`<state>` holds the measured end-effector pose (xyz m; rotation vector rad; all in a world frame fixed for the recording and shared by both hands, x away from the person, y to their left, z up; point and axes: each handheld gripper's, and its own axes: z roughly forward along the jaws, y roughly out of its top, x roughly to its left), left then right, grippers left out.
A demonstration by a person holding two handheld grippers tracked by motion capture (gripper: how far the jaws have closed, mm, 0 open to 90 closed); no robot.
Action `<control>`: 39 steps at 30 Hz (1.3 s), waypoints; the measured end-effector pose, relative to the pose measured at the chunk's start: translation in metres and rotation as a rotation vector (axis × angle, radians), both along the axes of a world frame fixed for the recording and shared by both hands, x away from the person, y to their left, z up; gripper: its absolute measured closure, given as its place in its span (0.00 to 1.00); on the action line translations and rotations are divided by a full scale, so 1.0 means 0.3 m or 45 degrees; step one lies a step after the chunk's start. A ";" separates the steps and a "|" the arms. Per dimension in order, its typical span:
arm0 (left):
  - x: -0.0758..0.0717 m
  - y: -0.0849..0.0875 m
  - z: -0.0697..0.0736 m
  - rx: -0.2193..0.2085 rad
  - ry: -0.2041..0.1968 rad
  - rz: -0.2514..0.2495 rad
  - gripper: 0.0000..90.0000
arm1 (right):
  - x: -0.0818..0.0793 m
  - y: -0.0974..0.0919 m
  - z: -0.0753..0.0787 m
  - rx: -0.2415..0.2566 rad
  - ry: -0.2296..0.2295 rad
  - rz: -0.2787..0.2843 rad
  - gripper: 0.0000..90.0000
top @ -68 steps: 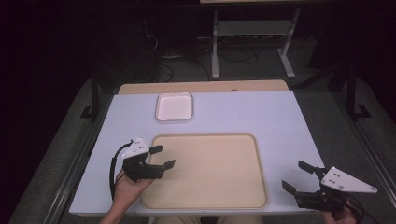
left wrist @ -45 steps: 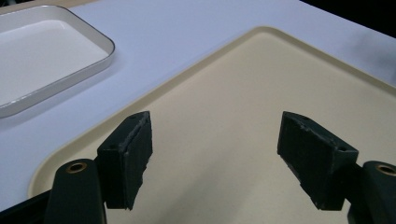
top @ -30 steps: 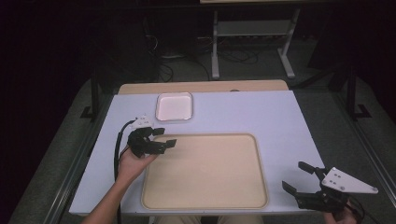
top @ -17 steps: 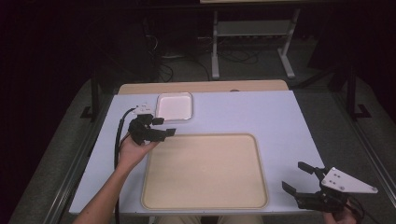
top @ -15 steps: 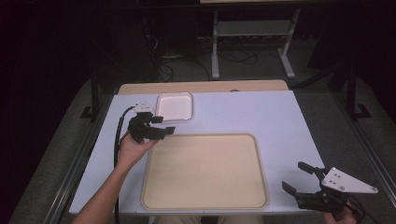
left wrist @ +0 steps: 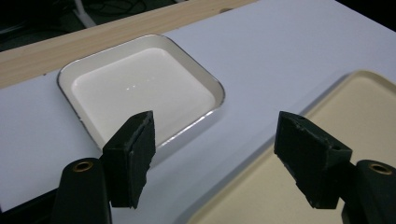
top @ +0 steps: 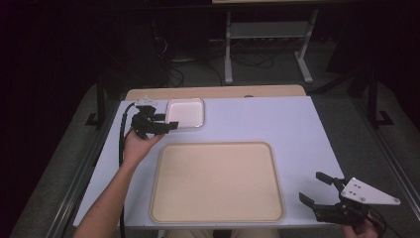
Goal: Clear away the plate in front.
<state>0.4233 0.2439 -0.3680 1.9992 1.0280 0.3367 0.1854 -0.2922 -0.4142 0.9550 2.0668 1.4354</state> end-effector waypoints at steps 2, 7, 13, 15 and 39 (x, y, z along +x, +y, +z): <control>0.023 0.001 0.001 0.014 0.017 0.014 0.33 | -0.001 -0.001 0.000 0.001 0.000 -0.001 0.14; 0.076 0.012 0.005 0.003 0.033 0.063 0.33 | 0.000 -0.002 0.000 -0.002 0.001 -0.006 0.14; 0.133 0.027 -0.027 0.019 0.062 0.156 0.36 | -0.003 -0.002 0.000 -0.010 0.000 -0.016 0.14; 0.156 0.033 -0.048 0.015 0.088 0.193 0.39 | -0.002 0.000 0.000 -0.015 0.003 -0.018 0.14; 0.271 0.051 -0.202 0.059 0.360 0.463 0.79 | -0.001 0.008 -0.001 -0.036 0.006 -0.016 0.14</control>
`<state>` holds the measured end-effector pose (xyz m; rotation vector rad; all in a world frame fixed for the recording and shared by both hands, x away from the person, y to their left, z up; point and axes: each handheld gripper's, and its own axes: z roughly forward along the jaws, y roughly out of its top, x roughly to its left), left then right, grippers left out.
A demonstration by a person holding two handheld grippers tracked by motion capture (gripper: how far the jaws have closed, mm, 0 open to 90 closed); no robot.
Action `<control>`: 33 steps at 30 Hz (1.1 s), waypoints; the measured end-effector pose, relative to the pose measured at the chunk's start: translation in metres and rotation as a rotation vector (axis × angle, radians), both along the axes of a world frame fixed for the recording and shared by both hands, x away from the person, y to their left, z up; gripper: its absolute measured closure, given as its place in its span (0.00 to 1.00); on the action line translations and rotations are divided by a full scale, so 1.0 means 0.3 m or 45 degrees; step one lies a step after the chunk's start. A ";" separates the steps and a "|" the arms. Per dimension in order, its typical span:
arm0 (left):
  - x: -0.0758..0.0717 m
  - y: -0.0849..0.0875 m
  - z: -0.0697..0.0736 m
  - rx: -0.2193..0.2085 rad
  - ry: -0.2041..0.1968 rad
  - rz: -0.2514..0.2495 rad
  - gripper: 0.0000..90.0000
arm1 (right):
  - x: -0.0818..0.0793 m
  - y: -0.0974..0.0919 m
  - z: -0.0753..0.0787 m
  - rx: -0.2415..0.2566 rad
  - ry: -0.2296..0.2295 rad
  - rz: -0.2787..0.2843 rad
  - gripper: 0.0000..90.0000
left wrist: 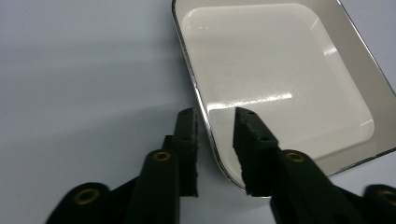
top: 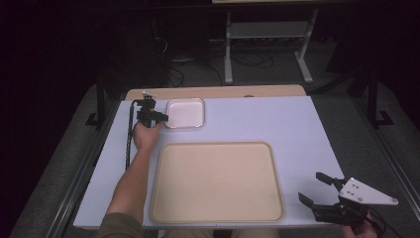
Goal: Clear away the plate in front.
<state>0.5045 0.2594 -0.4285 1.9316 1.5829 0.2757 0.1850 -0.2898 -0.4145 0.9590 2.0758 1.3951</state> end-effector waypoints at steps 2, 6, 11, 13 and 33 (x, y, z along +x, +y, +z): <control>0.005 -0.005 -0.006 0.023 0.014 0.004 0.78 | 0.001 0.000 -0.001 0.003 -0.001 0.003 0.14; 0.012 -0.005 -0.025 0.030 0.053 0.011 0.81 | 0.006 0.001 -0.001 0.003 0.004 0.001 0.14; 0.016 -0.007 -0.030 -0.035 0.059 0.051 0.91 | 0.007 0.001 -0.002 0.004 0.003 0.006 0.14; 0.018 0.004 -0.033 -0.084 0.071 0.077 0.93 | 0.007 0.001 -0.002 0.007 0.003 0.006 0.14; -0.009 0.032 -0.012 -0.345 0.031 0.236 0.99 | 0.000 -0.007 -0.001 0.033 -0.005 0.011 0.14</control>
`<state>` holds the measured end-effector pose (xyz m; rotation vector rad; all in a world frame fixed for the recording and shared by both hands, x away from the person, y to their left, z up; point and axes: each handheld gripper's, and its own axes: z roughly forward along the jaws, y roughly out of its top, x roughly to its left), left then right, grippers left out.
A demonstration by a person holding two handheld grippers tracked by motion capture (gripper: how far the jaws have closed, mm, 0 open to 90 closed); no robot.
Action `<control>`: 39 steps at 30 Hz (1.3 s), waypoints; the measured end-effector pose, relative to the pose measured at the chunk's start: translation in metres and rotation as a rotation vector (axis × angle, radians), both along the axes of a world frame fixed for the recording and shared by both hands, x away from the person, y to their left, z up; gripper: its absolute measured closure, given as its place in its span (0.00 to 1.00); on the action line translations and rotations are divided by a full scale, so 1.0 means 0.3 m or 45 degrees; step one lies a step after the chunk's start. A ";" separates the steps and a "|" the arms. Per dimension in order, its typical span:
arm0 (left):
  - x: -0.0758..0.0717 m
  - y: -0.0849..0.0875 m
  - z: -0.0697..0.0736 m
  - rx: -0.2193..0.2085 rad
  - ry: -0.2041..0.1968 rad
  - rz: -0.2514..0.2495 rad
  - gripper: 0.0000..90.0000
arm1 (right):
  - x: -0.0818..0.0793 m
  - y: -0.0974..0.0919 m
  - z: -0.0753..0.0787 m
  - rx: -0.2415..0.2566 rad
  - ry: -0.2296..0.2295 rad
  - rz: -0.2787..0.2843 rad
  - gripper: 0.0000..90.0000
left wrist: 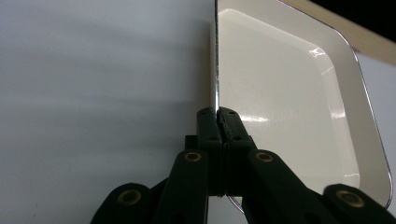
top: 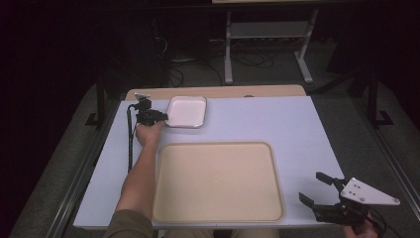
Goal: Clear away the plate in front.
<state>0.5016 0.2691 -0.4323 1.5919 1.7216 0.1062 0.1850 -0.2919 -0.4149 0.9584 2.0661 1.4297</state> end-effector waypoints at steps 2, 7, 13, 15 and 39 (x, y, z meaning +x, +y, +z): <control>-0.009 0.004 0.012 -0.019 -0.013 0.006 0.99 | 0.000 -0.001 0.000 0.002 -0.001 0.000 0.14; -0.039 0.016 0.045 -0.051 -0.053 0.007 0.98 | 0.002 -0.002 -0.002 0.012 0.005 0.006 0.14; -0.092 0.008 0.072 -0.086 -0.078 -0.017 0.99 | 0.001 -0.006 -0.002 0.017 0.004 0.002 0.14; -0.113 0.005 0.083 -0.092 -0.085 -0.021 0.99 | 0.000 -0.007 -0.002 0.018 0.003 0.003 0.14; -0.311 -0.042 0.167 -0.165 -0.166 -0.141 0.99 | -0.004 -0.005 0.001 0.011 0.001 0.001 0.14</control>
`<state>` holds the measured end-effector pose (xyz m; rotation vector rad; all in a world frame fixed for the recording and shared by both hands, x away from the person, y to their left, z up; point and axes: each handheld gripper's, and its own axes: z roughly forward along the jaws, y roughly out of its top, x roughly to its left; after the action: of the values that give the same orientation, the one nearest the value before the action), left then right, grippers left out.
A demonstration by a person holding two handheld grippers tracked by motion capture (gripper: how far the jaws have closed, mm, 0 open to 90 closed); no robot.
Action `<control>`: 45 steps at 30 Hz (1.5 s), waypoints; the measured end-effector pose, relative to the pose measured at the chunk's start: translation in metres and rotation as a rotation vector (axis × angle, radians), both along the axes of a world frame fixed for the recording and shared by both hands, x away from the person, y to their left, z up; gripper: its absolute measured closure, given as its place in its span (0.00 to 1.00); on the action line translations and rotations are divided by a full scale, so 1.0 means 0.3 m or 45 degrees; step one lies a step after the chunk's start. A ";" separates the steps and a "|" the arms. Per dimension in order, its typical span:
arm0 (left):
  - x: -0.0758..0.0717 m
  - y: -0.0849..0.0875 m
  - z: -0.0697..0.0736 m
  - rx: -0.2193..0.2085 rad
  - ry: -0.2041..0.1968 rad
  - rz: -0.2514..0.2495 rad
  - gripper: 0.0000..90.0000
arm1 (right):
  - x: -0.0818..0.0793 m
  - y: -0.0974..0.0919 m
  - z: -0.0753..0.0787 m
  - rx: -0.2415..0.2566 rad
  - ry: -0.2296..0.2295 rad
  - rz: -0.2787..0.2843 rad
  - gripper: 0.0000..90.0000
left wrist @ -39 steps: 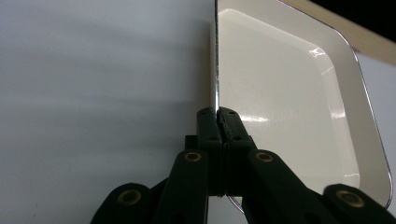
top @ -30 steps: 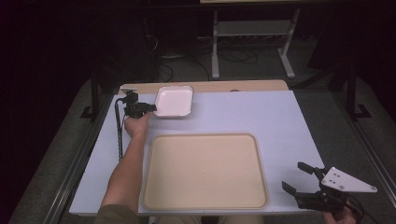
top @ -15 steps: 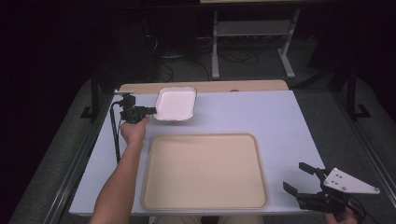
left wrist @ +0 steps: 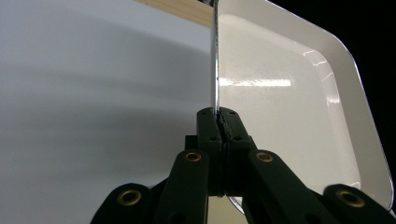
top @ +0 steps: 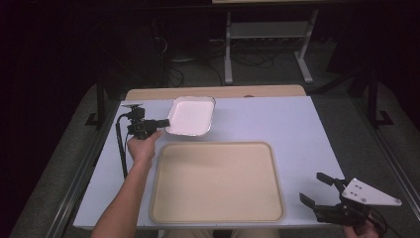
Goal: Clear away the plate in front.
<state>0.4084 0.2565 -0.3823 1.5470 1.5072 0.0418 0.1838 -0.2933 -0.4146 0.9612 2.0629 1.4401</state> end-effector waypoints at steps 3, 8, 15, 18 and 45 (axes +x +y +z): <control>-0.023 -0.005 0.003 -0.001 -0.002 -0.008 0.99 | -0.002 0.002 0.001 -0.005 -0.003 0.003 0.14; -0.067 -0.005 0.012 0.017 -0.012 -0.022 0.99 | -0.002 0.005 0.002 -0.011 -0.004 0.005 0.14; -0.121 -0.002 0.015 0.074 -0.021 -0.029 0.99 | -0.002 0.004 0.001 -0.012 -0.001 0.007 0.14; -0.141 -0.007 0.006 0.082 -0.016 -0.045 0.99 | -0.002 0.005 0.002 -0.014 0.000 0.009 0.14; -0.310 -0.165 -0.131 0.099 0.082 -0.191 0.99 | -0.005 0.013 0.004 -0.035 -0.001 0.011 0.14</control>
<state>0.3153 0.2070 -0.4217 1.7348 1.4494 -0.0366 0.1824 -0.2896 -0.4133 0.9421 2.0835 1.4128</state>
